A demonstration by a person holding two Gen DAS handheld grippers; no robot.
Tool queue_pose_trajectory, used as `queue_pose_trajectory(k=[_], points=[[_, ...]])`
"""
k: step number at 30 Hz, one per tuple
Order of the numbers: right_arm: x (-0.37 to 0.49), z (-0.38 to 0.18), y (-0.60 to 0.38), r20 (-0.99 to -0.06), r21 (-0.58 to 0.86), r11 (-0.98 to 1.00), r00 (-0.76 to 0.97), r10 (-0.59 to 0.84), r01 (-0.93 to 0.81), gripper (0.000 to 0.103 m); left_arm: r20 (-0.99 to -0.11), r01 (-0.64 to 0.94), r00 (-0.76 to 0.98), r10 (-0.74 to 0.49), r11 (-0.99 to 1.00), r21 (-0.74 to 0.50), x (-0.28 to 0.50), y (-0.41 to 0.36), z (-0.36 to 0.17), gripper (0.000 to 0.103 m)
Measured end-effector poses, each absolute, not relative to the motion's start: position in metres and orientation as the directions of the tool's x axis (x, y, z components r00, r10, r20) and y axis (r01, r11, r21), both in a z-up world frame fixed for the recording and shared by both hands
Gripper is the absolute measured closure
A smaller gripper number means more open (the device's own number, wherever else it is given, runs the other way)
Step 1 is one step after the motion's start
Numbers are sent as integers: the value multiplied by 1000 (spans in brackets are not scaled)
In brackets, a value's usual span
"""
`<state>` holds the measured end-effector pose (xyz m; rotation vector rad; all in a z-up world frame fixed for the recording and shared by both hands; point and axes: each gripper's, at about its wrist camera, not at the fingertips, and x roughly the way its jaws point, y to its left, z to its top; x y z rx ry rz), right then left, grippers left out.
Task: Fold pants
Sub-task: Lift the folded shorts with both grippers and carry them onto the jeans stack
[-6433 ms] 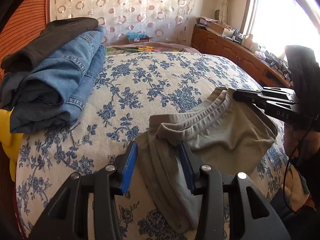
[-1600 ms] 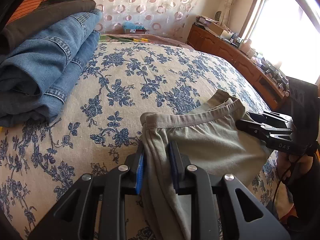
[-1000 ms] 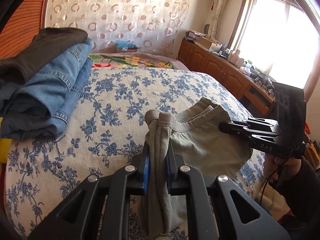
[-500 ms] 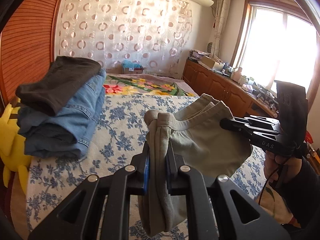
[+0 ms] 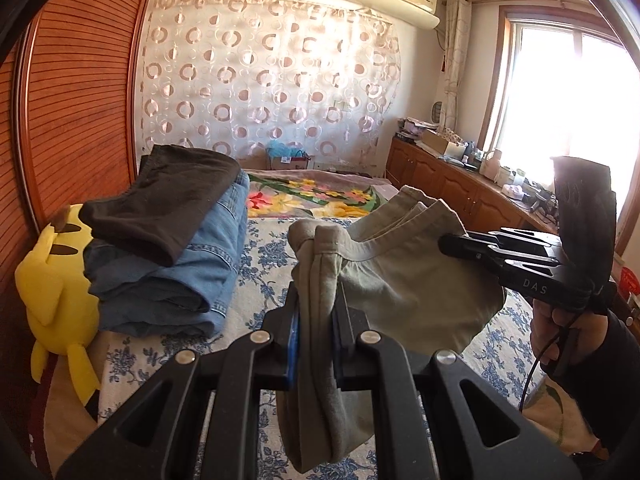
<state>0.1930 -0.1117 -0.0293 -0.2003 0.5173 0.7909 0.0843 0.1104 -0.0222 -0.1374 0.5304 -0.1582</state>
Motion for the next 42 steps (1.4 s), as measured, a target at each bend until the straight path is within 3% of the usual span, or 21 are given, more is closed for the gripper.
queue_pose_trajectory(k=[8, 27, 42], points=[[208, -18, -90, -498, 3, 673, 582, 642, -740, 92, -481, 86, 863, -152, 984, -158, 96, 126, -13, 94], [331, 21, 20, -453, -27, 579, 526, 720, -815, 92, -456, -78, 890, -1, 985, -154, 174, 200, 4, 94], [386, 6, 141, -532, -110, 471, 452, 716, -875, 92, -505, -192, 859, 81, 966, -173, 180, 243, -20, 93]])
